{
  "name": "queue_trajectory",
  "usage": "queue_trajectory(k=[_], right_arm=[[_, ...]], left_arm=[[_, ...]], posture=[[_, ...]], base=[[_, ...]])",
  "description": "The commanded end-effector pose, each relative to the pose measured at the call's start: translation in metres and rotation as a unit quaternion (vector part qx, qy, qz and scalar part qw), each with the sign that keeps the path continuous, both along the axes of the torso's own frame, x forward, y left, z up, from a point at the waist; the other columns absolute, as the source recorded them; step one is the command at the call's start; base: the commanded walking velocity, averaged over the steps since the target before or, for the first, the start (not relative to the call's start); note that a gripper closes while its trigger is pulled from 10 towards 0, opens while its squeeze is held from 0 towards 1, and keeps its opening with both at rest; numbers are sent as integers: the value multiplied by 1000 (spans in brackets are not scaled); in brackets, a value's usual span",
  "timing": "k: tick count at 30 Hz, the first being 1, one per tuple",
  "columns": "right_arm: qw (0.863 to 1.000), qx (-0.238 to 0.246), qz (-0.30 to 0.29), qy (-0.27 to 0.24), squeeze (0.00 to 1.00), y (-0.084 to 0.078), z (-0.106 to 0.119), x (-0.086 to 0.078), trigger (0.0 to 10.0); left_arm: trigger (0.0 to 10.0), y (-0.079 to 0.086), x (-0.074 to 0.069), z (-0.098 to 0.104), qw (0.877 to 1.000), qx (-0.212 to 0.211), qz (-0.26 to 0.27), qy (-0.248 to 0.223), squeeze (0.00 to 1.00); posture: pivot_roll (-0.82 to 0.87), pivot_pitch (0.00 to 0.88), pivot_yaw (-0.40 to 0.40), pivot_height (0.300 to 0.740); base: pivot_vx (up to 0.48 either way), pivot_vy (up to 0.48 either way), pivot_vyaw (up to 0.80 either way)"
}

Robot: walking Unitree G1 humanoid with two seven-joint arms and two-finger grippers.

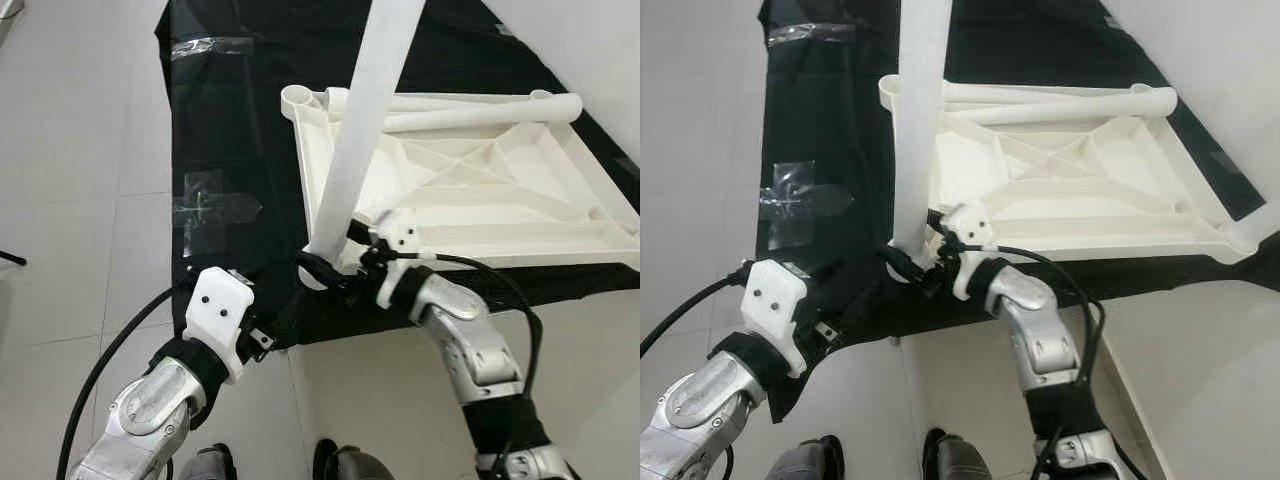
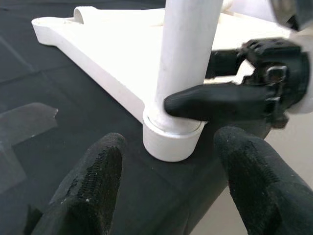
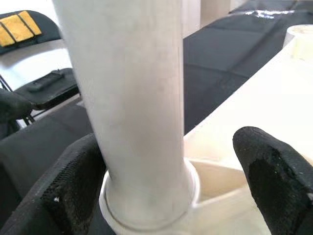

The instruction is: Building children table

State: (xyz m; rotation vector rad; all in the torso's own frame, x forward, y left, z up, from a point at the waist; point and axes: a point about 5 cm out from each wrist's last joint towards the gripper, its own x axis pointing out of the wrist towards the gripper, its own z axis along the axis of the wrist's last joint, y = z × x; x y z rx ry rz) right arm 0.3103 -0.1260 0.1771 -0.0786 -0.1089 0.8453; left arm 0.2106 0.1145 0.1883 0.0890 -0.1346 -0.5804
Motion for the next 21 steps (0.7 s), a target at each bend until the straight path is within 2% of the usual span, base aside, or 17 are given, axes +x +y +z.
queue_trajectory(k=[1,6,8,9,10,15,18,21], right_arm=[[1000,6,-10,-4,0,-10,-2,-4,10000],[999,23,-42,7,0,-35,-8,-24,10000],[998,21,-53,9,0,-38,-10,-26,10000],[995,17,-102,5,0,-44,-16,-25,10000],[992,21,-125,4,0,-46,-18,-24,10000],[988,33,-150,5,0,-49,-20,-23,10000],[986,62,-154,22,0,-38,-30,-32,10000],[987,71,-144,32,0,-34,-33,-38,10000]], left_arm=[[10000,1,-1,-6,1000,-1,2,12,0],[10000,2,-2,-10,1000,-4,3,17,0],[10000,3,-2,-11,1000,-4,5,20,0],[10000,4,-1,-17,999,-7,18,30,0],[10000,6,0,-20,999,-9,30,35,0],[10000,9,3,-25,998,-9,48,42,0],[10000,18,6,-37,994,3,103,47,0],[10000,21,6,-43,991,16,122,51,0]], posture=[[89,247,-100,740],[72,250,-91,740],[69,250,-89,740],[66,249,-85,740],[68,248,-82,740],[68,248,-82,740],[64,245,-72,740],[64,246,-71,740]], base=[[0,0,0],[0,0,0],[0,0,0],[0,0,0],[0,0,0],[0,0,0],[0,0,0],[0,0,0]])
